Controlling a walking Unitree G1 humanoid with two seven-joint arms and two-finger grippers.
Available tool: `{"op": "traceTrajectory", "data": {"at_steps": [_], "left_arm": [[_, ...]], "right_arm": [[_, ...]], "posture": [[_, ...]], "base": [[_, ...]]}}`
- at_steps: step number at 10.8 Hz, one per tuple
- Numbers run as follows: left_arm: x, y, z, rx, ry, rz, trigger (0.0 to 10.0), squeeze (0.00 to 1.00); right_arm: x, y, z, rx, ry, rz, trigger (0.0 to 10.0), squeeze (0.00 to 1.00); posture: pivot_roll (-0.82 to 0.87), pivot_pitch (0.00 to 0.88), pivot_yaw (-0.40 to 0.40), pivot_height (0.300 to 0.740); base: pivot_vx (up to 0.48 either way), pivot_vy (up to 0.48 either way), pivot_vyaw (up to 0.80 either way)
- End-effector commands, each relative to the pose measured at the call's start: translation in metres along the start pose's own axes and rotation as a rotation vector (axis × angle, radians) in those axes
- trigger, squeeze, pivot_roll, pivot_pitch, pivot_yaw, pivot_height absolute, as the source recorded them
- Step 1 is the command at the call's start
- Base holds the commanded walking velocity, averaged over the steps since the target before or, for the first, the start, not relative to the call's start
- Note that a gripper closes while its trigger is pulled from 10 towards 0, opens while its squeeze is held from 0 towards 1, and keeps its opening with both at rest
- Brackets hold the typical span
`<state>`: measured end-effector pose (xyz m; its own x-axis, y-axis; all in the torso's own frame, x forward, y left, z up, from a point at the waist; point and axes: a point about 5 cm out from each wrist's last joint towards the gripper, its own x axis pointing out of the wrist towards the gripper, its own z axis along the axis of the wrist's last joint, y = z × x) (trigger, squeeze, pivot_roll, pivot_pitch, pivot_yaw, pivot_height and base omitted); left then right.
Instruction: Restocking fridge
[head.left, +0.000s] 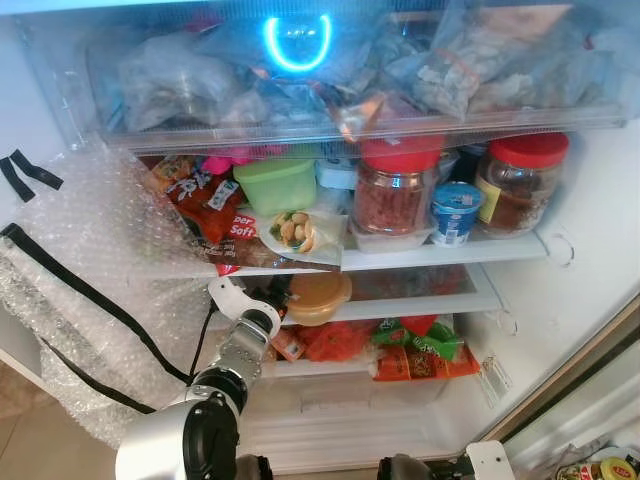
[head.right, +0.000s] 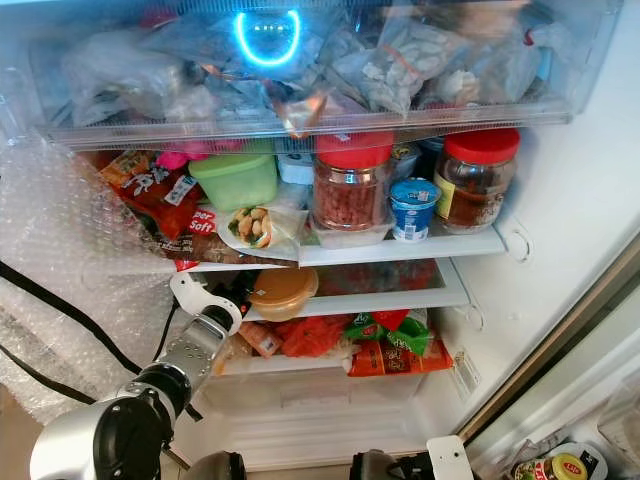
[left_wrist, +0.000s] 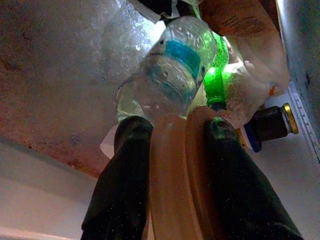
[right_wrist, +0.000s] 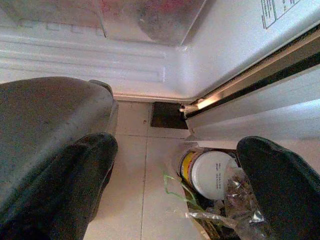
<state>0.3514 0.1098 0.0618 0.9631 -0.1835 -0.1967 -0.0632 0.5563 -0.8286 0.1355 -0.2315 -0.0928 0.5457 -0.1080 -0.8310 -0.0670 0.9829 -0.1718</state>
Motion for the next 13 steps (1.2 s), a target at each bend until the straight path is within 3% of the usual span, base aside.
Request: {"op": "traceTrajectory", "data": {"at_steps": [1,2,9,10,13], "left_arm": [[0.004,-0.009,0.005,0.026,-0.017,-0.006,10.0,0.00],[0.005,-0.010,0.005,0.036,-0.017,-0.004,10.0,1.00],[0.008,-0.018,0.013,-0.019,-0.098,-0.037,10.0,1.00],[0.008,-0.018,0.014,-0.017,-0.098,-0.040,10.0,0.00],[0.005,-0.013,0.019,-0.006,-0.118,-0.061,10.0,0.00]], "right_arm": [[-0.004,0.007,-0.019,0.006,0.074,0.020,10.0,0.00],[-0.004,0.007,-0.019,0.006,0.075,0.020,10.0,0.00],[-0.004,0.008,-0.020,0.004,0.076,0.023,10.0,0.00],[-0.005,0.008,-0.021,0.006,0.077,0.022,10.0,0.00],[-0.005,0.009,-0.021,0.010,0.076,0.023,10.0,0.00]], "posture": [[-0.21,0.000,0.032,0.638],[-0.21,0.000,0.031,0.638],[-0.20,0.000,0.033,0.638],[-0.20,0.000,0.036,0.638],[-0.18,0.000,0.043,0.638]], "base": [[0.000,0.000,0.00],[0.000,0.000,0.00],[0.000,0.000,0.00],[0.000,0.000,0.00],[0.000,0.000,0.00]]}}
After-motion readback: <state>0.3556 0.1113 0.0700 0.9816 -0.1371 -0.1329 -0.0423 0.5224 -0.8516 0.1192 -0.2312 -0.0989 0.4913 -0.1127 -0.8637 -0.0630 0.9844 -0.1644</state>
